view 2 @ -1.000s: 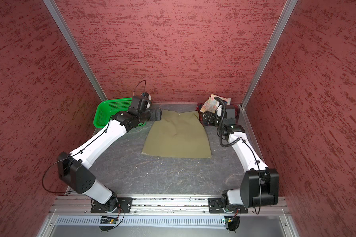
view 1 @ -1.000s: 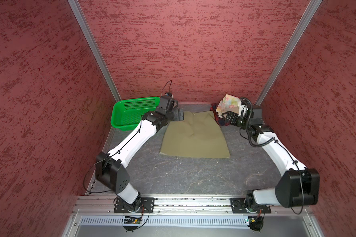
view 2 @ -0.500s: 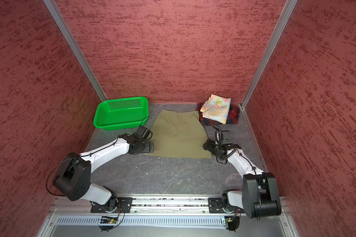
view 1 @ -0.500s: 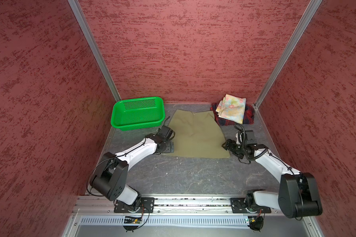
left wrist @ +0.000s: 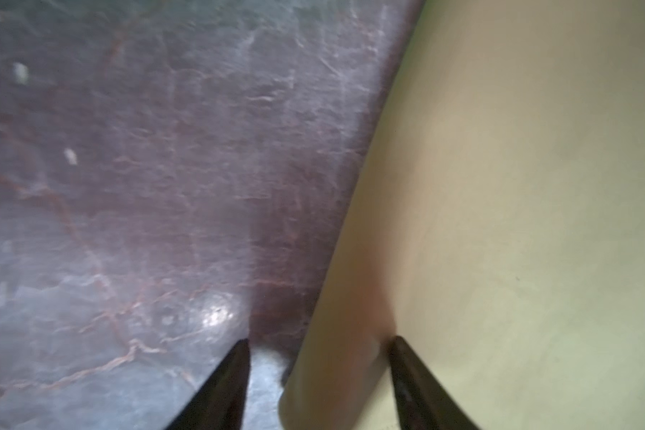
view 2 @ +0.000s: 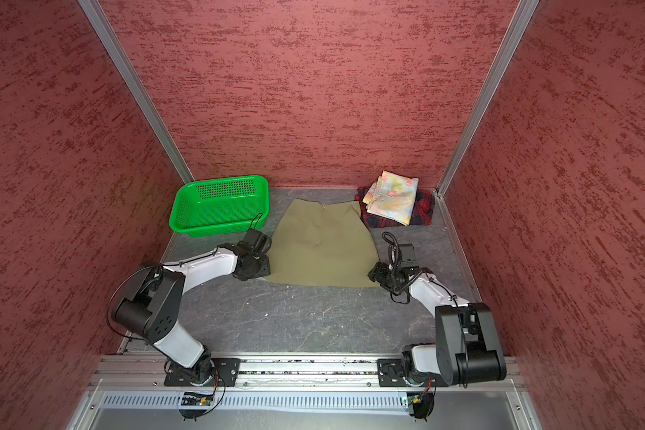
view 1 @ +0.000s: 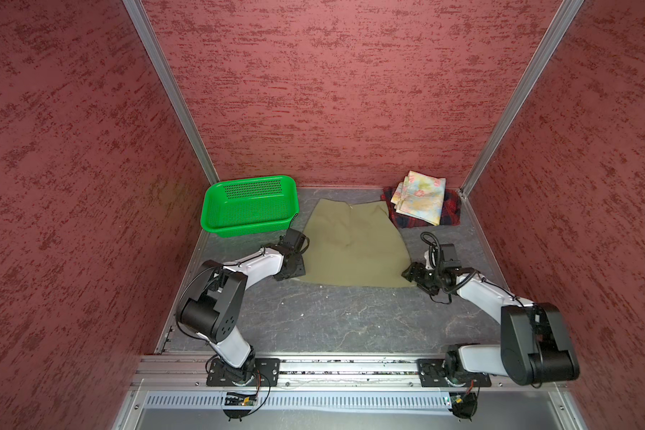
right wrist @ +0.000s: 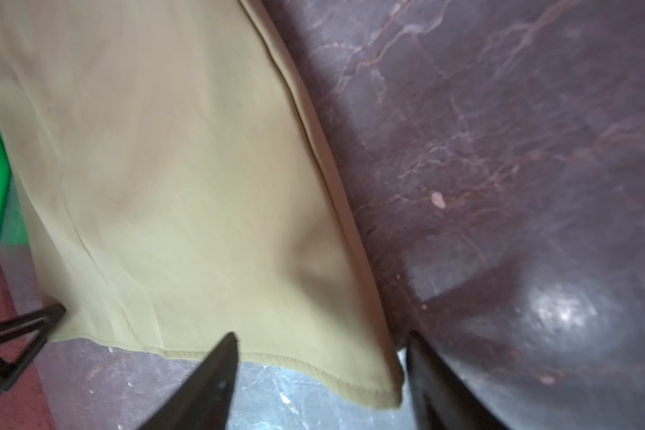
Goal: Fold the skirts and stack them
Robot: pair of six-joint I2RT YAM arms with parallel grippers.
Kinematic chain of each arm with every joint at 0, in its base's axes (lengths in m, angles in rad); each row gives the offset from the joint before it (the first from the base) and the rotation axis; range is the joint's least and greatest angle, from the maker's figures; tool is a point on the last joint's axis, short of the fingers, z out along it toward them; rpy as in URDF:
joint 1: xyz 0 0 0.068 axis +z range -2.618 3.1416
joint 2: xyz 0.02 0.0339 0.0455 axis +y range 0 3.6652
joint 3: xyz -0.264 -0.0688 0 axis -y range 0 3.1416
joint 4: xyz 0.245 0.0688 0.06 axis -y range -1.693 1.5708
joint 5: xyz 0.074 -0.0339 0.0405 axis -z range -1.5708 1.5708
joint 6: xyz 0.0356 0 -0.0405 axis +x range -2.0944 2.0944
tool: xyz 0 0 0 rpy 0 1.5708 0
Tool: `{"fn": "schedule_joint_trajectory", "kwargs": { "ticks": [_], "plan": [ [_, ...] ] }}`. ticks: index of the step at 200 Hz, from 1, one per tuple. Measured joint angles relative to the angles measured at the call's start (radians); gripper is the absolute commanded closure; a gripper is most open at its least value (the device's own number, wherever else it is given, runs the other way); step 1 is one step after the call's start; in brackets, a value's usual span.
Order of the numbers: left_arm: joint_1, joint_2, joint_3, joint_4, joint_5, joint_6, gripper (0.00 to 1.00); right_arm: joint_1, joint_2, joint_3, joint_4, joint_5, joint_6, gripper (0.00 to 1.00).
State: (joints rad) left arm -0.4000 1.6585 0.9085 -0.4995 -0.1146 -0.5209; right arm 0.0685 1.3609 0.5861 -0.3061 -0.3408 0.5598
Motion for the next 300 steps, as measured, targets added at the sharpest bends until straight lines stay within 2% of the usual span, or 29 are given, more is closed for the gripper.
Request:
{"fn": "schedule_joint_trajectory", "kwargs": {
  "ticks": [19, 40, 53, 97, 125, 160, 195, 231, 236, 247, 257, 280, 300],
  "plan": [
    [0.000, 0.013, 0.001, 0.029, 0.005, 0.010, 0.73, 0.000, 0.015, 0.000, 0.021, 0.001, -0.010, 0.50],
    [0.004, 0.030, 0.010, 0.055, 0.006, 0.006, 1.00, 0.000, 0.017, 0.001, 0.037, 0.012, -0.027, 0.82],
    [0.006, 0.039, 0.018, 0.063, 0.011, 0.016, 1.00, 0.000, 0.019, 0.005, 0.040, 0.019, -0.034, 1.00],
    [0.006, 0.034, 0.011, 0.068, 0.016, 0.020, 1.00, 0.000, -0.008, 0.013, 0.008, 0.058, -0.060, 1.00],
    [-0.023, -0.042, -0.064, 0.051, 0.030, 0.003, 1.00, 0.000, -0.096, 0.013, -0.063, 0.081, -0.055, 1.00],
    [-0.122, -0.181, -0.119, -0.081, 0.032, -0.054, 1.00, 0.043, -0.268, 0.011, -0.172, 0.099, -0.008, 1.00],
    [-0.237, -0.331, -0.141, -0.195, 0.023, -0.176, 1.00, 0.096, -0.447, 0.011, -0.303, 0.115, 0.049, 1.00],
    [-0.344, -0.417, -0.214, -0.288, 0.015, -0.300, 1.00, 0.146, -0.508, 0.011, -0.405, 0.135, 0.089, 1.00],
    [-0.348, -0.422, -0.224, -0.298, 0.014, -0.313, 0.93, 0.155, -0.507, 0.011, -0.415, 0.139, 0.091, 1.00],
    [-0.350, -0.426, -0.240, -0.316, 0.011, -0.333, 0.63, 0.171, -0.503, 0.011, -0.431, 0.145, 0.092, 1.00],
    [-0.351, -0.426, -0.243, -0.334, 0.005, -0.346, 0.47, 0.187, -0.499, 0.011, -0.438, 0.150, 0.092, 1.00],
    [-0.344, -0.428, -0.201, -0.360, -0.011, -0.353, 0.29, 0.228, -0.482, 0.024, -0.447, 0.172, 0.091, 1.00],
    [-0.288, -0.429, -0.134, -0.345, -0.005, -0.326, 0.24, 0.261, -0.459, 0.057, -0.447, 0.190, 0.088, 1.00]
  ]
}}
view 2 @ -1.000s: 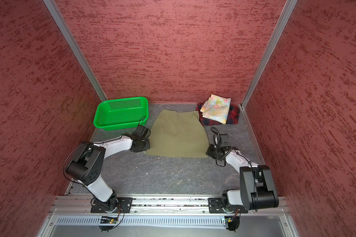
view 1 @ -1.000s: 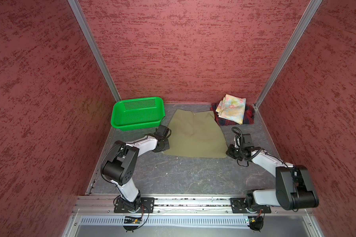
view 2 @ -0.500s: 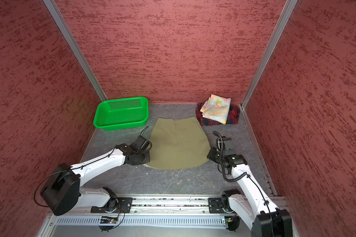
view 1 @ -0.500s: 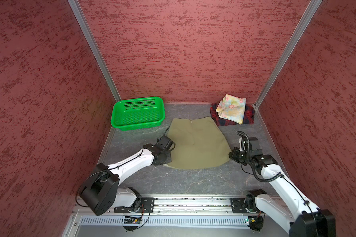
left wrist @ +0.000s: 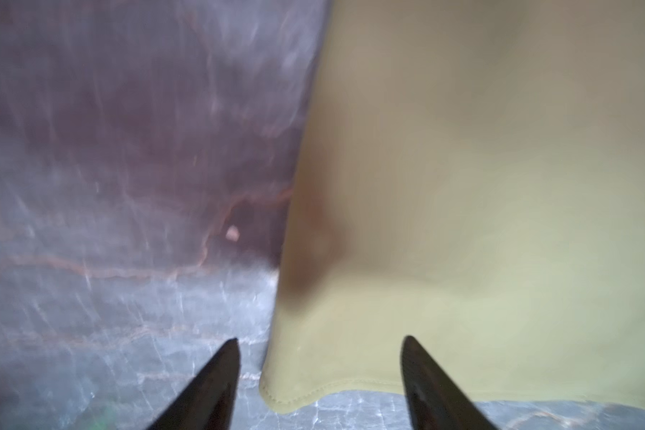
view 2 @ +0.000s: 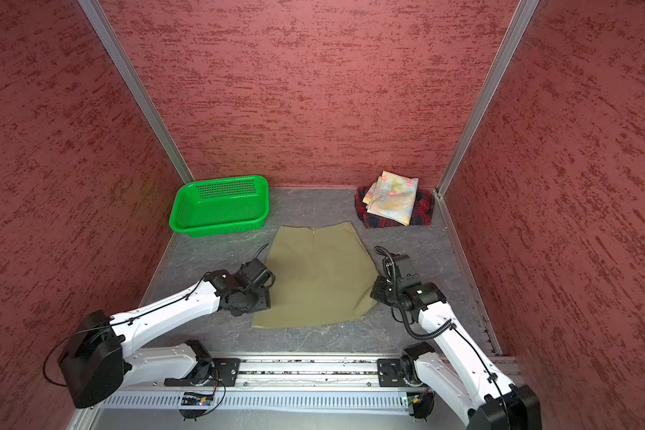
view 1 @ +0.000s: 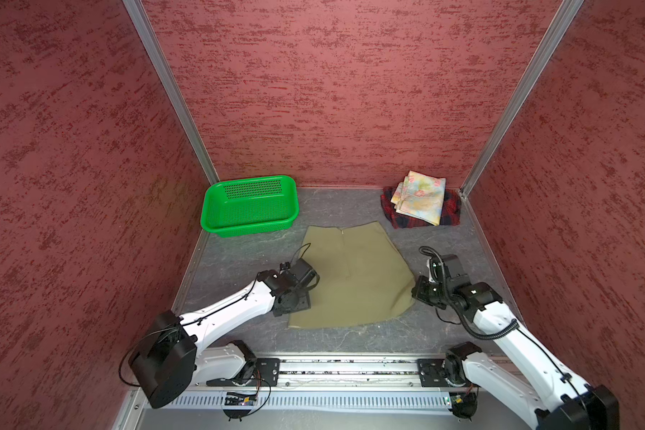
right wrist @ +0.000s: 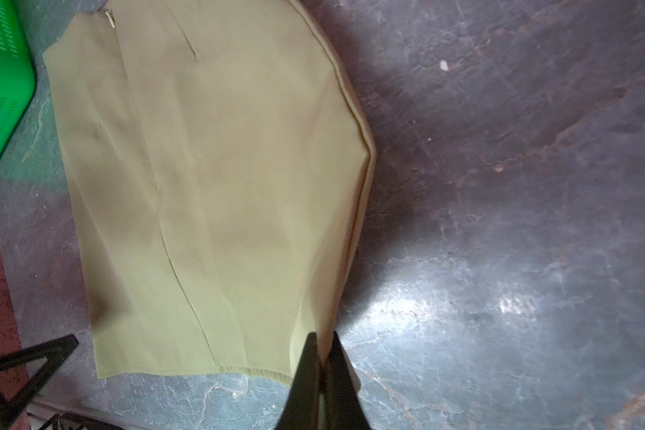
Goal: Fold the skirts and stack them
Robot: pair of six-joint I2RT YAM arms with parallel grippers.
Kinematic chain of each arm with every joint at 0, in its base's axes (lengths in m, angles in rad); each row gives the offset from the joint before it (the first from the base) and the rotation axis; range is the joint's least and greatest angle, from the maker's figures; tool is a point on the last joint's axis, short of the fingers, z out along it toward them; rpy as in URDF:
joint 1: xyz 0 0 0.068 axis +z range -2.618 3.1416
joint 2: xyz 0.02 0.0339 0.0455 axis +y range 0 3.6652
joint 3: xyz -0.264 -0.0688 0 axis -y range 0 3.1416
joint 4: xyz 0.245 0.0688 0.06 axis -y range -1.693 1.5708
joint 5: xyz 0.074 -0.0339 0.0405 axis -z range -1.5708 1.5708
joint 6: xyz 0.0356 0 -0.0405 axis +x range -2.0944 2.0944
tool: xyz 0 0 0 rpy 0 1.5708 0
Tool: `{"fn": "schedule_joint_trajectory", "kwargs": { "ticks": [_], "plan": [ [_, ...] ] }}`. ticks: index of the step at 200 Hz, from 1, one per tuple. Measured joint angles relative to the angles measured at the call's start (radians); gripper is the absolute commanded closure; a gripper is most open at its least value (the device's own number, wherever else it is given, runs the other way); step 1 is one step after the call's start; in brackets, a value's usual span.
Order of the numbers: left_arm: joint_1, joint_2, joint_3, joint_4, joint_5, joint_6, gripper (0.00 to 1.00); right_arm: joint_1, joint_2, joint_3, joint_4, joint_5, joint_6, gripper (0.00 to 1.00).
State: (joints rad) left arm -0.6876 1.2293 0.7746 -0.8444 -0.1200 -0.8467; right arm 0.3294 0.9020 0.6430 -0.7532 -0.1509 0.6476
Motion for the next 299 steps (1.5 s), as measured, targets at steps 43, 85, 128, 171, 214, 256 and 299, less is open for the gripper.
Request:
{"fn": "schedule_joint_trajectory", "kwargs": {
  "ticks": [43, 85, 128, 171, 214, 256, 299],
  "plan": [
    [0.200, 0.062, 0.062, 0.100, 0.051, 0.106, 0.37, 0.041, 0.043, 0.082, 0.002, 0.029, -0.030, 1.00],
    [0.267, 0.252, 0.064, 0.220, 0.133, 0.175, 0.73, 0.148, 0.146, 0.173, 0.031, 0.046, -0.069, 1.00],
    [0.288, 0.340, 0.035, 0.353, 0.198, 0.188, 0.99, 0.332, 0.294, 0.281, 0.088, 0.051, -0.088, 1.00],
    [0.312, 0.347, 0.007, 0.449, 0.251, 0.189, 1.00, 0.540, 0.477, 0.436, 0.177, 0.051, -0.085, 1.00],
    [0.320, 0.337, -0.032, 0.530, 0.284, 0.181, 1.00, 0.709, 0.666, 0.532, 0.347, -0.004, -0.034, 1.00],
    [0.336, 0.327, -0.067, 0.595, 0.327, 0.163, 1.00, 0.758, 0.743, 0.558, 0.426, -0.046, -0.009, 1.00],
    [0.362, 0.313, -0.096, 0.628, 0.367, 0.151, 1.00, 0.757, 0.798, 0.579, 0.473, -0.060, 0.010, 1.00]
  ]
}}
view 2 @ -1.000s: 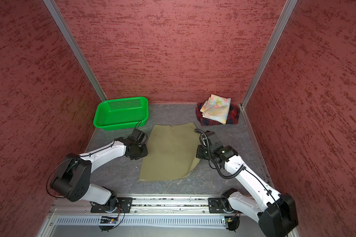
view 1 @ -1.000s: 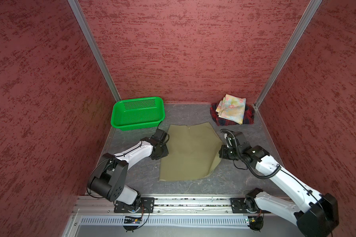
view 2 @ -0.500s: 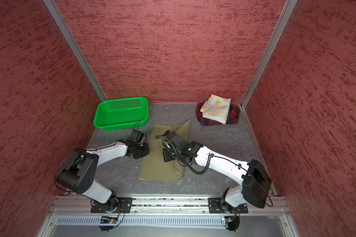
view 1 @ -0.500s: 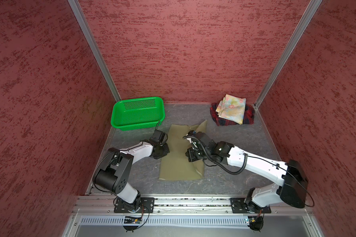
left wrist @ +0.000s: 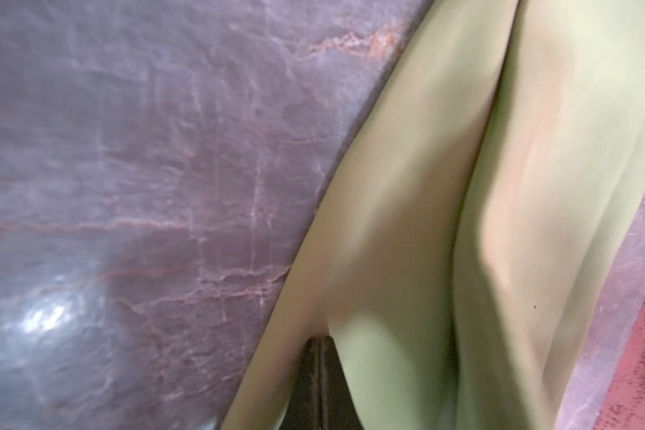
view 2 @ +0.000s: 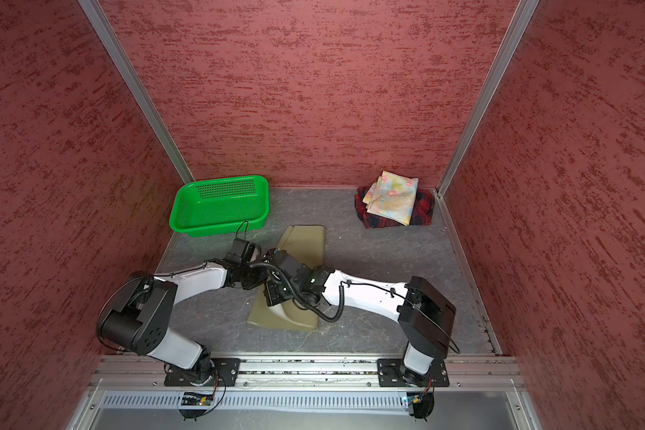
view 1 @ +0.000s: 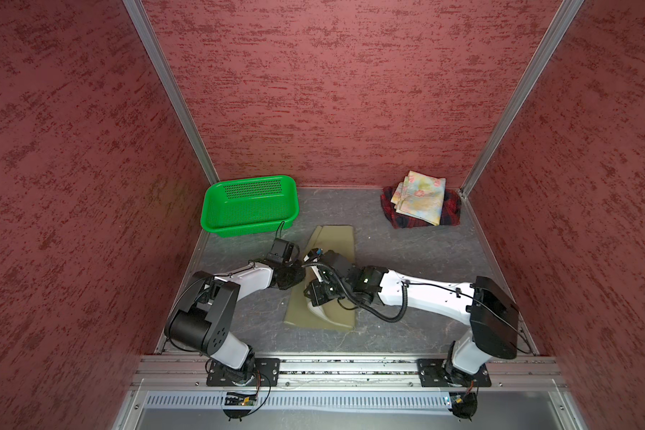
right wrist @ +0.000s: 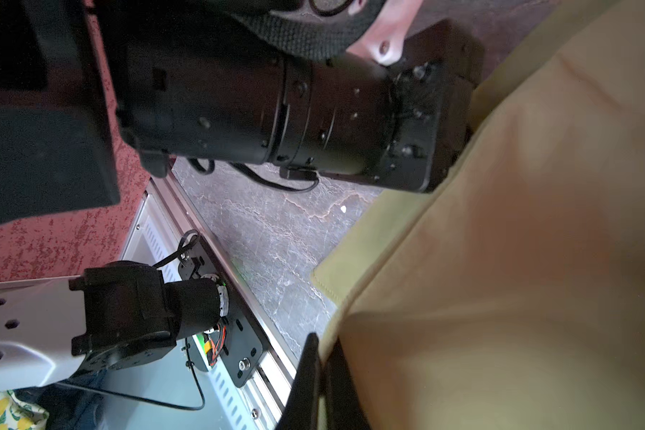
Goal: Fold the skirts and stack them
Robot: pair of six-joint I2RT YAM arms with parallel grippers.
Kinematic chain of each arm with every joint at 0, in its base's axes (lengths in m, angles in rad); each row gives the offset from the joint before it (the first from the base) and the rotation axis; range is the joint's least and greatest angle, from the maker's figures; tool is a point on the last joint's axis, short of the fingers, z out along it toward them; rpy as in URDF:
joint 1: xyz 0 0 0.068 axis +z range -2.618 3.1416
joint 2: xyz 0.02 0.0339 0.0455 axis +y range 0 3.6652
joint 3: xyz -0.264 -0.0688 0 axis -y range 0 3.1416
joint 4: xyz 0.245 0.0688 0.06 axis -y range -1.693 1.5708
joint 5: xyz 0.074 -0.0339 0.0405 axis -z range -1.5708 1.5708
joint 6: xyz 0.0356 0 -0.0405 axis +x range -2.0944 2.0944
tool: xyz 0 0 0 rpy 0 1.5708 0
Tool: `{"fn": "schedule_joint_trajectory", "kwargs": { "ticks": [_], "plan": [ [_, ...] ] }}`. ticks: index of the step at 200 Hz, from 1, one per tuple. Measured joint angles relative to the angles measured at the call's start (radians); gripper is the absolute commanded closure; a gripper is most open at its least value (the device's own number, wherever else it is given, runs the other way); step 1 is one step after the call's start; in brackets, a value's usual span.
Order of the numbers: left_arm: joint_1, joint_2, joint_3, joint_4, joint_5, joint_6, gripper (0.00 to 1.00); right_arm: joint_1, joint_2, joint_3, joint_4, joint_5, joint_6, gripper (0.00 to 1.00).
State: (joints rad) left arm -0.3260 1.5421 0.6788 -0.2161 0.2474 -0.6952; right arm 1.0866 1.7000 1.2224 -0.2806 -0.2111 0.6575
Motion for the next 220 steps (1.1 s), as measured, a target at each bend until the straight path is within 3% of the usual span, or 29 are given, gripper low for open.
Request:
{"fn": "schedule_joint_trajectory", "kwargs": {
  "ticks": [9, 21, 41, 64, 102, 130, 180, 220],
  "plan": [
    [0.008, -0.008, -0.008, 0.001, 0.008, -0.005, 0.96, 0.000, 0.016, 0.010, 0.006, -0.003, 0.002, 1.00],
    [0.019, -0.019, -0.019, 0.000, 0.019, -0.008, 0.94, 0.000, 0.035, 0.021, 0.011, -0.005, 0.005, 0.89],
    [0.040, -0.039, -0.030, -0.016, 0.039, -0.017, 0.85, 0.000, 0.060, 0.037, 0.022, -0.013, 0.013, 0.54],
    [0.072, -0.076, -0.042, -0.045, 0.053, -0.030, 0.73, 0.000, 0.063, 0.041, 0.026, -0.013, 0.018, 0.38],
    [0.167, -0.184, -0.086, -0.090, 0.070, -0.060, 0.62, -0.026, -0.005, 0.017, 0.027, 0.013, 0.025, 0.37],
    [0.200, -0.232, -0.105, -0.125, 0.069, -0.066, 0.59, -0.124, -0.101, -0.049, 0.020, 0.063, 0.058, 0.37],
    [0.095, -0.169, -0.061, -0.166, 0.029, -0.037, 0.63, -0.380, -0.154, -0.226, -0.024, 0.162, 0.119, 0.38],
    [0.016, -0.113, -0.049, -0.148, 0.000, -0.030, 0.77, -0.448, -0.082, -0.253, -0.012, 0.171, 0.128, 0.39]
  ]
}}
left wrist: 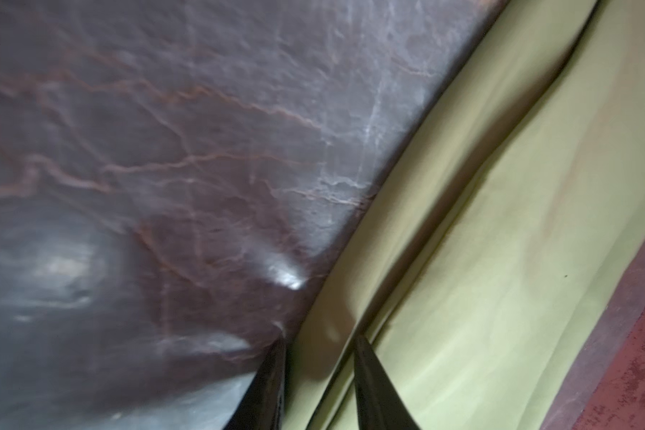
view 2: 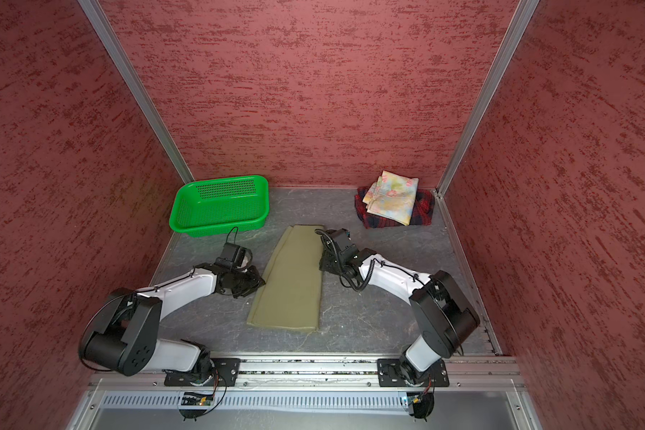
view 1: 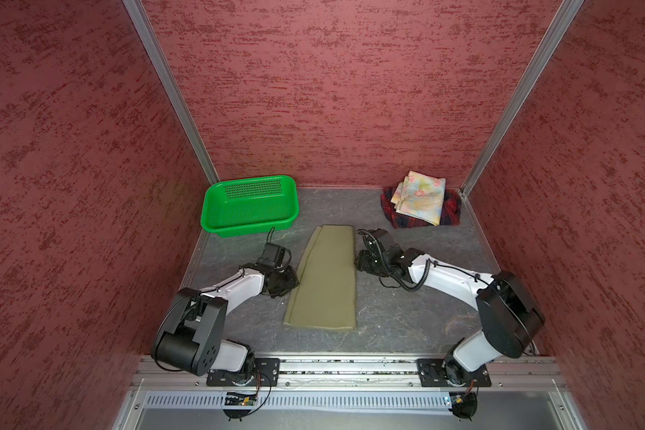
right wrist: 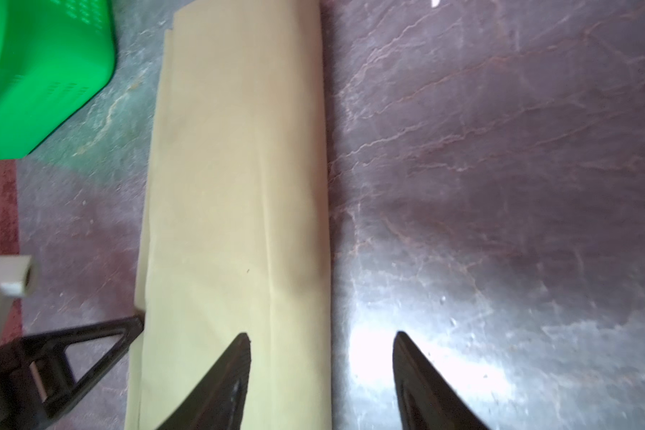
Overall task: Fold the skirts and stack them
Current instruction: 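Regrasp the folded olive skirt's ends with both grippers and straighten it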
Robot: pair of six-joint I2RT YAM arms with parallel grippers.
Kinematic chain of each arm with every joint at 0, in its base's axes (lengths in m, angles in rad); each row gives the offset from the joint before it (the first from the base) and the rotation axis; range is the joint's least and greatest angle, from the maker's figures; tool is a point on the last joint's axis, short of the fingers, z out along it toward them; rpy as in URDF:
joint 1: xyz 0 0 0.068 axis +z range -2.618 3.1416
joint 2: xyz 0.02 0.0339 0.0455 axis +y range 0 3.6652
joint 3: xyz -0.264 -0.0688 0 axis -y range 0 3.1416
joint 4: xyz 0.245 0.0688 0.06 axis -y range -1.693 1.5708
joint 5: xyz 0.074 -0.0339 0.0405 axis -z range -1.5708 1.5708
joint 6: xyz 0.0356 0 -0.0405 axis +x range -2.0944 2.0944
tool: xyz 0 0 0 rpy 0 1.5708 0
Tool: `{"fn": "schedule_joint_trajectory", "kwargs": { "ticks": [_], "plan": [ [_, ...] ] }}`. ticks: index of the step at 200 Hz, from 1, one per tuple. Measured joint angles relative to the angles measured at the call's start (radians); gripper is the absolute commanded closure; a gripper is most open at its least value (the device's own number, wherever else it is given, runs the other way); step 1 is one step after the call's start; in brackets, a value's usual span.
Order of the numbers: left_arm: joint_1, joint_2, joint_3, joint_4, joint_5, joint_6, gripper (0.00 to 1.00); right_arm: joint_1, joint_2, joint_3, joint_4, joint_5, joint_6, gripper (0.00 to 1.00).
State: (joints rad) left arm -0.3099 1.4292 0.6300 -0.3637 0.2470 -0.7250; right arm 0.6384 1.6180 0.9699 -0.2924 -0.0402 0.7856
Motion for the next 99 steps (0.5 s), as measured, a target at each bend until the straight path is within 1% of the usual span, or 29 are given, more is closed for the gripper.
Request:
{"fn": "schedule_joint_trajectory", "kwargs": {
  "ticks": [13, 35, 59, 69, 80, 87, 93, 99],
  "plan": [
    [-0.032, 0.011, -0.001, 0.019, -0.005, -0.010, 0.82, -0.012, 0.057, 0.012, 0.024, -0.004, -0.001, 0.40],
    [-0.110, 0.025, 0.000, 0.057, -0.012, -0.041, 0.82, -0.021, 0.171, 0.072, 0.047, -0.008, -0.021, 0.38],
    [-0.228, 0.032, 0.001, 0.084, -0.021, -0.099, 0.81, -0.041, 0.263, 0.148, 0.090, -0.039, -0.056, 0.38],
    [-0.286, 0.032, 0.005, 0.082, -0.024, -0.127, 0.80, -0.052, 0.295, 0.188, 0.098, -0.057, -0.076, 0.36],
    [-0.348, 0.032, 0.012, 0.070, -0.029, -0.156, 0.74, -0.061, 0.333, 0.246, 0.101, -0.077, -0.107, 0.34],
    [-0.382, 0.032, 0.018, 0.064, -0.029, -0.171, 0.66, -0.064, 0.359, 0.288, 0.103, -0.095, -0.136, 0.31],
    [-0.409, 0.031, 0.023, 0.061, -0.029, -0.184, 0.56, -0.067, 0.379, 0.324, 0.103, -0.110, -0.158, 0.29],
    [-0.432, 0.026, 0.025, 0.062, -0.024, -0.189, 0.43, -0.071, 0.398, 0.363, 0.101, -0.122, -0.183, 0.26]
  ]
}}
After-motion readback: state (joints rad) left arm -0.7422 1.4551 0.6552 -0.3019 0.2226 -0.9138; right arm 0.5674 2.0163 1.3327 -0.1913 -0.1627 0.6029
